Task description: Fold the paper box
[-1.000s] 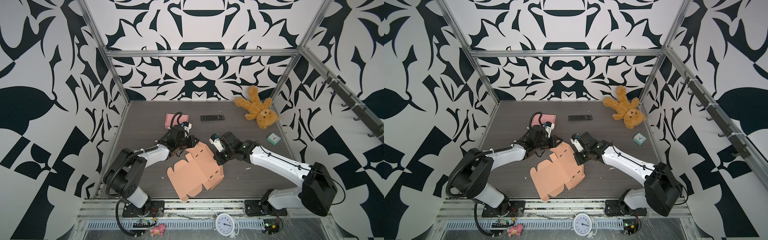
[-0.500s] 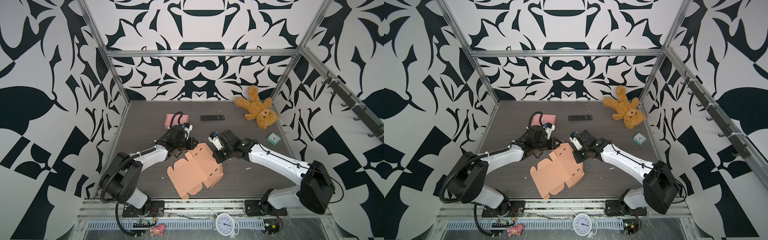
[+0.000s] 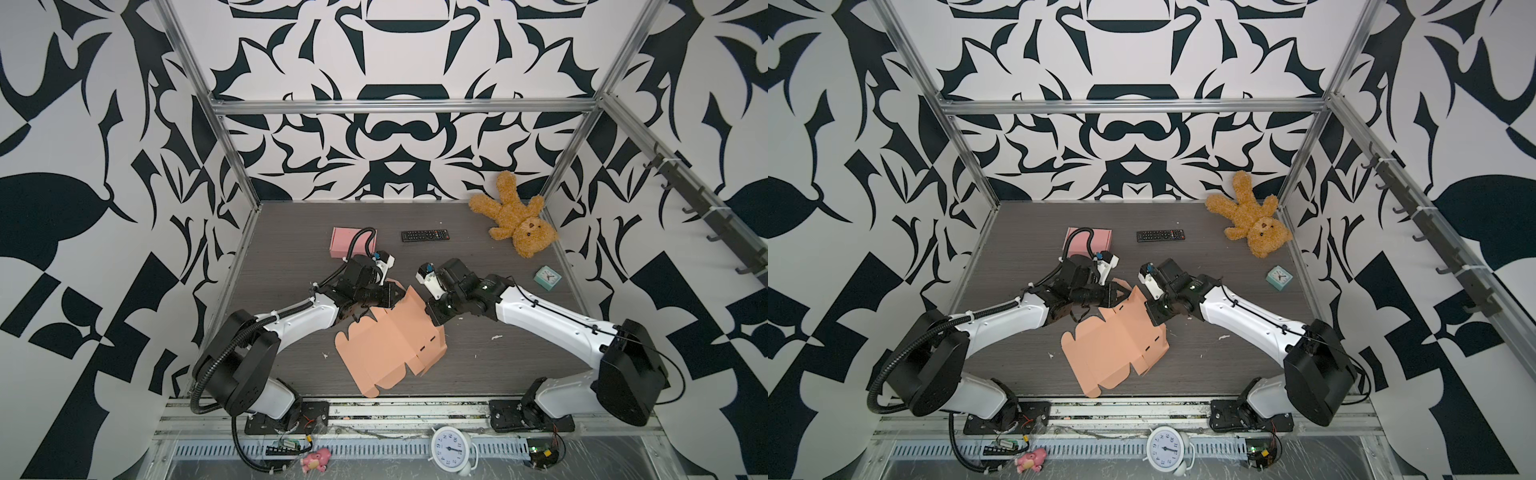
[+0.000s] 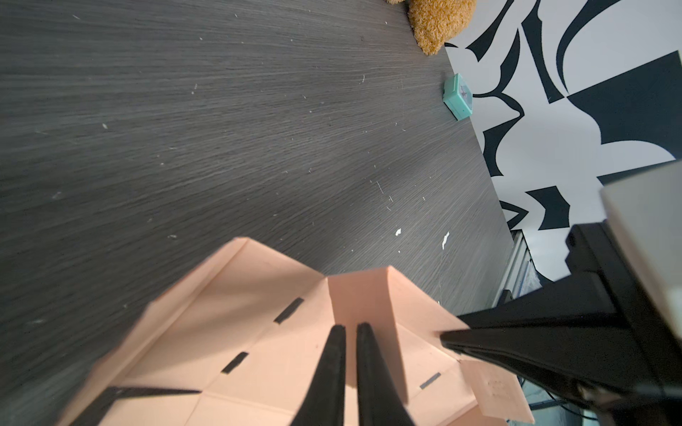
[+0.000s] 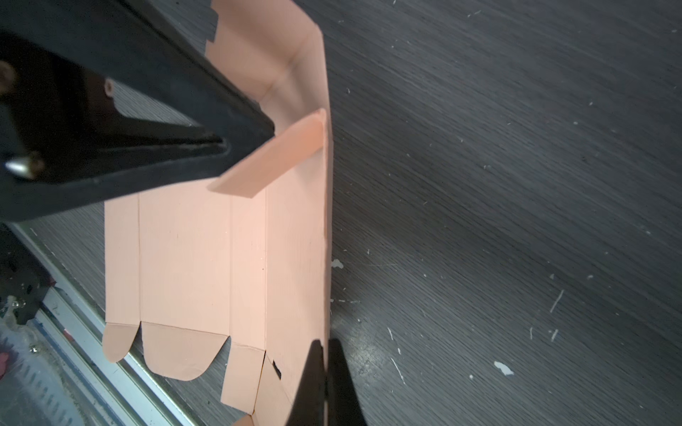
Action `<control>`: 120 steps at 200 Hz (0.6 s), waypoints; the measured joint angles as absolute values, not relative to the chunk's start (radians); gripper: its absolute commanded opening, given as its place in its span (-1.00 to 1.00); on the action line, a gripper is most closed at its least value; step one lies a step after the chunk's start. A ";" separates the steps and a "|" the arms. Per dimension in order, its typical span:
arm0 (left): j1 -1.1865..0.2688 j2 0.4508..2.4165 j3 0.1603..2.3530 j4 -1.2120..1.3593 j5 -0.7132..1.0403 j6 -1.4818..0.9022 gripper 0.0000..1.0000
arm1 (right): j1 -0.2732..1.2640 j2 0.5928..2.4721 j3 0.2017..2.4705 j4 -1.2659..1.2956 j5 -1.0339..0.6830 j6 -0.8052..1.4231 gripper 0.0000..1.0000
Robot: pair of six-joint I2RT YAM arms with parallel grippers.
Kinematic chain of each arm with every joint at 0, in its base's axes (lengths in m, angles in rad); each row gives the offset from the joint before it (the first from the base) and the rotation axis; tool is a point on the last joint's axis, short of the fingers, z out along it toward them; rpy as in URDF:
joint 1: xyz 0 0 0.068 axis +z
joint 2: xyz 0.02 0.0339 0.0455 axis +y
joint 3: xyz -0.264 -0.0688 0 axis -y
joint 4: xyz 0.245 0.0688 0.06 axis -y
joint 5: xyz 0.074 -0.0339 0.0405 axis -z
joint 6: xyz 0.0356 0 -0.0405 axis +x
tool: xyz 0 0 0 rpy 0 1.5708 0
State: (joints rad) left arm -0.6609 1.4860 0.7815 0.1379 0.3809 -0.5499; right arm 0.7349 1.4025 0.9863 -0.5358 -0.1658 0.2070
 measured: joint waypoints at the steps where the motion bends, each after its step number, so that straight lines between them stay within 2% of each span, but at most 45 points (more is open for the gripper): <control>1: -0.661 1.486 0.781 0.138 0.381 -0.550 -0.75 | 0.735 1.402 0.986 -0.536 -0.165 0.207 -1.00; 57: -0.647 1.483 0.764 0.149 0.365 -0.553 -0.75 | 0.735 1.402 0.986 -0.545 -0.148 0.200 -1.00; 120: -0.518 1.372 0.620 0.126 0.350 -0.548 -0.73 | 0.741 1.387 0.984 -0.550 -0.120 0.174 -1.00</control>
